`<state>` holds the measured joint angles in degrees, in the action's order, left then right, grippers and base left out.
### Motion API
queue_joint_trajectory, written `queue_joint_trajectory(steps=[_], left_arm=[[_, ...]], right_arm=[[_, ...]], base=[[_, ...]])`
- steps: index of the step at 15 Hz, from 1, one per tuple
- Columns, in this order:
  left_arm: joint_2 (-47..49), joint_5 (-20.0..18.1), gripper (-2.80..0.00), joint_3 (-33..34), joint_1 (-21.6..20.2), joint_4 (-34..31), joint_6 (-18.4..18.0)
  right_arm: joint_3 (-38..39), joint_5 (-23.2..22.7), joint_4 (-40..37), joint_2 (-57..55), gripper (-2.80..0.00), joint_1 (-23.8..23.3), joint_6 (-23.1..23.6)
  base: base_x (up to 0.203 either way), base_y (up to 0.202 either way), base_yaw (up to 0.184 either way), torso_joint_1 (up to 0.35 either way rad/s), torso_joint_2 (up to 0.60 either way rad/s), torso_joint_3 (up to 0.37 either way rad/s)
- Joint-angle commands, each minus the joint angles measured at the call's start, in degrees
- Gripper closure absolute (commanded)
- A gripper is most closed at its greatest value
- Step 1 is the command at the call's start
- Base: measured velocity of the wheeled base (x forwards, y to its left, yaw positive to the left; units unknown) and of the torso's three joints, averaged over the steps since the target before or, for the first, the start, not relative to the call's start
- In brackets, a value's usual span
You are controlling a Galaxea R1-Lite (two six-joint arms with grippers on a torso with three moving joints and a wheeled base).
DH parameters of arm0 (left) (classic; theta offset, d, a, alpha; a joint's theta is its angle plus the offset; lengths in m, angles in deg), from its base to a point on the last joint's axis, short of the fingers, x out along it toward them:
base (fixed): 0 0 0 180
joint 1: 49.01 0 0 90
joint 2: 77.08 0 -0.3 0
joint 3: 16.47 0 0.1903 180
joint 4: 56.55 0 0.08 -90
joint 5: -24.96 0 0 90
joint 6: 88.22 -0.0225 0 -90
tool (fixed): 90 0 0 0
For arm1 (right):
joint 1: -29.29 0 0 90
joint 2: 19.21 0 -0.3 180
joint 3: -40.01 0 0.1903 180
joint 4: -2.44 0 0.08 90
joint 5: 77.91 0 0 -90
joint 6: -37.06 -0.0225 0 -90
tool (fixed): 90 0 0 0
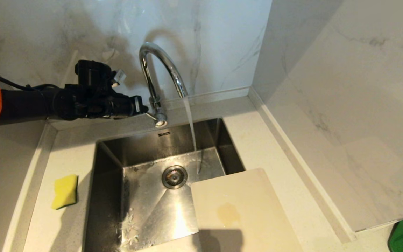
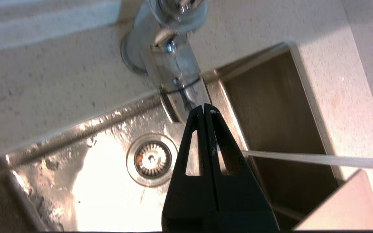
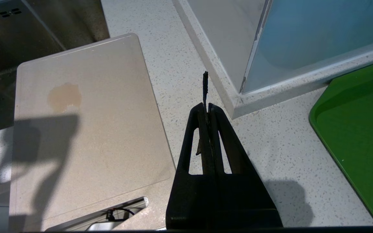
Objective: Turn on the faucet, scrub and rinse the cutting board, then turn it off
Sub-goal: Turn on the tap, then pick up the cleaning cloth
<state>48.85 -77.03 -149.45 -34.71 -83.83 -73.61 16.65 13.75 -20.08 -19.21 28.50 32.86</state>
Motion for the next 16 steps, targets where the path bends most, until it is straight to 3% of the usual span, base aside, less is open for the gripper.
queue_joint_trajectory(steps=[1,5,6,8,12,16], left_arm=[[-1.21,-0.15,0.0,0.97,0.11,-0.3,-0.01],[-1.39,0.03,0.0,1.75,0.03,-0.44,-0.31],[-1.46,0.13,0.0,1.56,0.03,-0.18,-1.99],[-2.16,1.55,0.0,1.55,-0.31,-2.4,-9.06],[-6.0,3.06,0.0,-1.03,-4.42,-25.08,-23.92],[-10.5,3.54,0.0,3.69,-7.31,-27.78,-23.76]], right_arm=[[0.09,0.01,0.03,0.09,0.0,0.0,-0.01],[0.09,0.01,0.03,0.09,0.0,0.0,-0.01],[0.09,0.01,0.03,0.09,0.0,0.0,-0.01],[0.09,0.01,0.03,0.09,0.0,0.0,-0.01],[0.09,0.01,0.03,0.09,0.0,0.0,-0.01],[0.09,0.01,0.03,0.09,0.0,0.0,-0.01]], base=[[0.0,0.0,0.0,0.0,0.0,0.0],[0.0,0.0,0.0,0.0,0.0,0.0],[0.0,0.0,0.0,0.0,0.0,0.0],[0.0,0.0,0.0,0.0,0.0,0.0],[0.0,0.0,0.0,0.0,0.0,0.0],[0.0,0.0,0.0,0.0,0.0,0.0]])
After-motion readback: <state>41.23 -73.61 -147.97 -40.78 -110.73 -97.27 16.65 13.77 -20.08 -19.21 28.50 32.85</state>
